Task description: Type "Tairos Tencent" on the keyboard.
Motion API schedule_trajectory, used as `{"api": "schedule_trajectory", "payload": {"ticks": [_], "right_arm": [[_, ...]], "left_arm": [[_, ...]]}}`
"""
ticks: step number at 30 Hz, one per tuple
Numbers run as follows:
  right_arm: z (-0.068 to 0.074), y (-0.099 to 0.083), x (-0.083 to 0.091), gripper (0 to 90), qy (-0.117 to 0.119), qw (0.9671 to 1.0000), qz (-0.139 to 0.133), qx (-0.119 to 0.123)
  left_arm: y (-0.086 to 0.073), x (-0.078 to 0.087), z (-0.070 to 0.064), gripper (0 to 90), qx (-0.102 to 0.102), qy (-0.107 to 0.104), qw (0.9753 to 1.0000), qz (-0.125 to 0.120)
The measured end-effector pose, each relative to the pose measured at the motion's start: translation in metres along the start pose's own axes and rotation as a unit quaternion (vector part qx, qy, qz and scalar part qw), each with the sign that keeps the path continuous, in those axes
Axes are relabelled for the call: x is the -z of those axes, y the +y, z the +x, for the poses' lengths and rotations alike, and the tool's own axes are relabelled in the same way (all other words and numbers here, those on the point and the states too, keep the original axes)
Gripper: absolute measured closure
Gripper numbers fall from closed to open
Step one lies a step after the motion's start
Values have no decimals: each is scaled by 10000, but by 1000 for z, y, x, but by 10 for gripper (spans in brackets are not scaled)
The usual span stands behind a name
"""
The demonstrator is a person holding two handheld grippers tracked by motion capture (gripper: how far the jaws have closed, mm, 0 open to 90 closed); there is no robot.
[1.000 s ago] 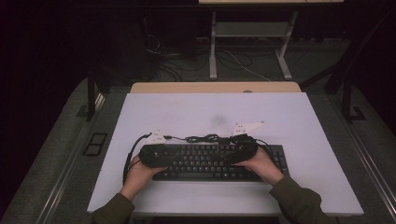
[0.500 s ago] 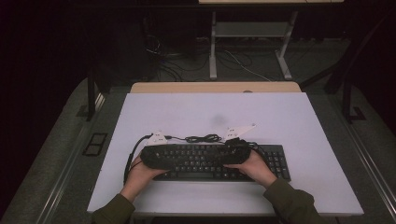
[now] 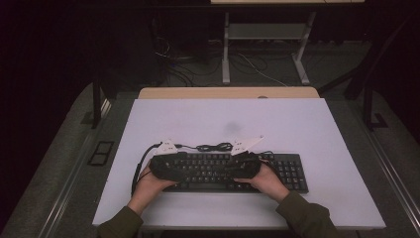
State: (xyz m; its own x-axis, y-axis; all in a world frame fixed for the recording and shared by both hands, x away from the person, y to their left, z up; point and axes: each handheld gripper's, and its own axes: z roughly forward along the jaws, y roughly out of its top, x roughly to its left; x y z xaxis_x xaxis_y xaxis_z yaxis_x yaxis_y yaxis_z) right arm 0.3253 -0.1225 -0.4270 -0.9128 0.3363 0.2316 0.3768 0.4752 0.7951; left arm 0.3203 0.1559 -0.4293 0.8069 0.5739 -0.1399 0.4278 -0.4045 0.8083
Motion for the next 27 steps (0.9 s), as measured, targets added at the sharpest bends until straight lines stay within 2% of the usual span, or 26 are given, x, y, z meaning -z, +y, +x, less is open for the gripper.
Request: {"api": "schedule_trajectory", "payload": {"ticks": [16,27], "right_arm": [[7,-3,-17,891,-3,9993,349,91],[8,-4,-20,891,-33,9990,434,91]], "left_arm": [[0,0,0,207,5,10,10000,2],[0,1,0,207,-5,29,10000,-4]]}}
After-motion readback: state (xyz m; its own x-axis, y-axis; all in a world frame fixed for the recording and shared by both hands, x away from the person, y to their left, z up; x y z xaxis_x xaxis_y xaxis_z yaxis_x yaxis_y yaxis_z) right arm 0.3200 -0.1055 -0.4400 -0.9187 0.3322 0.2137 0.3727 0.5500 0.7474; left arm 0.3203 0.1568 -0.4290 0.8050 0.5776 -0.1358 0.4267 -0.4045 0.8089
